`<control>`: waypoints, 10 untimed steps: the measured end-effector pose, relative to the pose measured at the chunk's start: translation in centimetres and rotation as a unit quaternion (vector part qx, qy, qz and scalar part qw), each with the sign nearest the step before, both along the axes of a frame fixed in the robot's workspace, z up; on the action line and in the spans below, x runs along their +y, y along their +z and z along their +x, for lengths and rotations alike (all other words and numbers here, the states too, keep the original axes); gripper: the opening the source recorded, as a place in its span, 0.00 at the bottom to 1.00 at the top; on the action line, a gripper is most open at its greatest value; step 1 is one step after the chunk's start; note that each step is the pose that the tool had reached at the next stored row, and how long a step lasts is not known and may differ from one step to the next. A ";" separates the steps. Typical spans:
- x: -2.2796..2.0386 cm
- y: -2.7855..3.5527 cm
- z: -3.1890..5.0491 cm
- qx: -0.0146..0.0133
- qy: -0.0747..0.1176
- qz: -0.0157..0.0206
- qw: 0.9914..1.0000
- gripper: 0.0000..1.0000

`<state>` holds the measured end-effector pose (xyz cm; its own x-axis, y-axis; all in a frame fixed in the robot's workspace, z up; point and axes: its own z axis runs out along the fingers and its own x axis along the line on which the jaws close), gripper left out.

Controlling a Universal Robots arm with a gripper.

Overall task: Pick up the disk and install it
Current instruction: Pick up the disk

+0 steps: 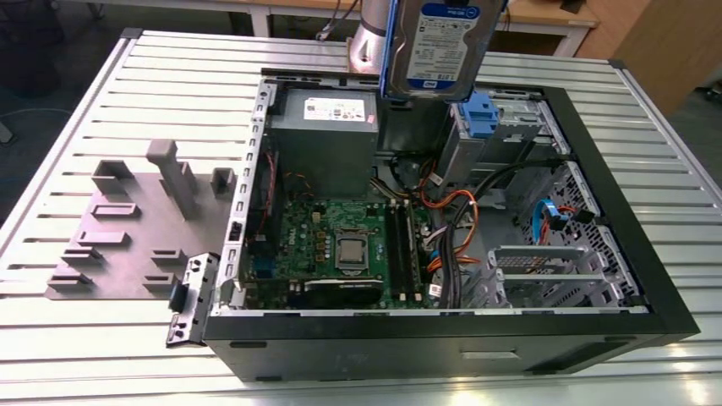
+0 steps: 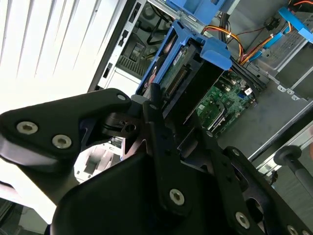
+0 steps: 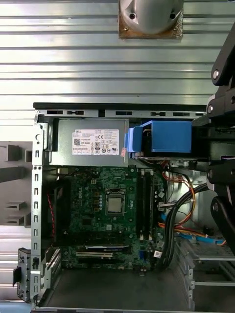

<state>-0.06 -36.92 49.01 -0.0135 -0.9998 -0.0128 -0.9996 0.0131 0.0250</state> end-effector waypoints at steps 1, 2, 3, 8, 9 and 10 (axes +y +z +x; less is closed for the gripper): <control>0.00 0.00 0.00 0.000 0.000 0.000 1.000 0.35; 0.00 0.00 0.00 0.000 0.000 0.000 1.000 0.35; 0.00 0.00 0.01 0.000 0.000 0.000 1.000 0.35; -0.27 -0.01 0.00 0.000 0.000 0.000 1.000 0.35; -0.37 0.00 0.01 0.000 0.000 0.000 1.000 0.35; -0.49 0.00 0.01 0.000 0.000 0.000 1.000 0.35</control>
<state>-0.05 -37.41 49.01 -0.0134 -0.9998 -0.0123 -0.9996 0.0131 0.0251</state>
